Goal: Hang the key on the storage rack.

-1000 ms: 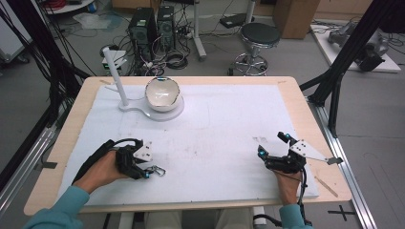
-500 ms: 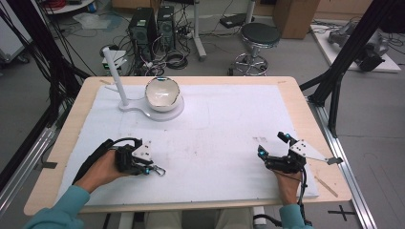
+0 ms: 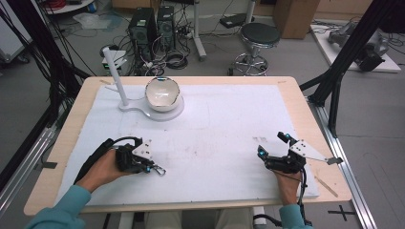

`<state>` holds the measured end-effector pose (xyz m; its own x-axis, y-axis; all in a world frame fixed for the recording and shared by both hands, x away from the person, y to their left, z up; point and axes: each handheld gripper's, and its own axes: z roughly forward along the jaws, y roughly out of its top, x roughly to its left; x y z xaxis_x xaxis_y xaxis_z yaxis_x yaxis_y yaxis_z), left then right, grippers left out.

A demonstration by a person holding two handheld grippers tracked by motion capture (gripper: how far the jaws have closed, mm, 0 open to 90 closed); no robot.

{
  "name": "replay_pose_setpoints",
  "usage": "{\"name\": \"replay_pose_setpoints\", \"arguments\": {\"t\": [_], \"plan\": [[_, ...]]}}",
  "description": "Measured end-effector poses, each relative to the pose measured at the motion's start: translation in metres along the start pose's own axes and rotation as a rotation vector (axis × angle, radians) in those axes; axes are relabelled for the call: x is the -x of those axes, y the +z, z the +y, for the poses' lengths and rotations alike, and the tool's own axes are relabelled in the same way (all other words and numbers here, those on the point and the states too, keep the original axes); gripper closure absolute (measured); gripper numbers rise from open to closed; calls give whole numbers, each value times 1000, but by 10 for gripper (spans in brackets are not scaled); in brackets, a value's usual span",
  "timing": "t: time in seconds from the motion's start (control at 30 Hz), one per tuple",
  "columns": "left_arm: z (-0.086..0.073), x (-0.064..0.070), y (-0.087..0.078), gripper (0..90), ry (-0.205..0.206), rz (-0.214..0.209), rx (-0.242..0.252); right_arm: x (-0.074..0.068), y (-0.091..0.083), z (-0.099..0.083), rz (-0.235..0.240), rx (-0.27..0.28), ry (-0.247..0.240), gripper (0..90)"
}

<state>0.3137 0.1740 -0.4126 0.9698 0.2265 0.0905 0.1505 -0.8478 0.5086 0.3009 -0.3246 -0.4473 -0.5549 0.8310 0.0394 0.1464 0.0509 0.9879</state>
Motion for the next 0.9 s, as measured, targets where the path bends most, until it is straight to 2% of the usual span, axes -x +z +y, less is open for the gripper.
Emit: {"name": "replay_pose_setpoints", "arguments": {"t": [0.2,0.5,0.63,0.77,0.9], "plan": [[0,-1,1,870,-18,-5,7,0,0,0,1,0,1,6],[1,-4,0,882,-49,-15,15,0,0,0,0,1,-2,7],[-2,-6,0,886,-94,-34,59,0,0,0,0,2,-3,6],[-3,-7,-2,887,-107,-36,71,0,0,0,2,0,2,6],[-5,-11,-9,888,-134,-50,115,0,0,0,1,2,-3,6]]}}
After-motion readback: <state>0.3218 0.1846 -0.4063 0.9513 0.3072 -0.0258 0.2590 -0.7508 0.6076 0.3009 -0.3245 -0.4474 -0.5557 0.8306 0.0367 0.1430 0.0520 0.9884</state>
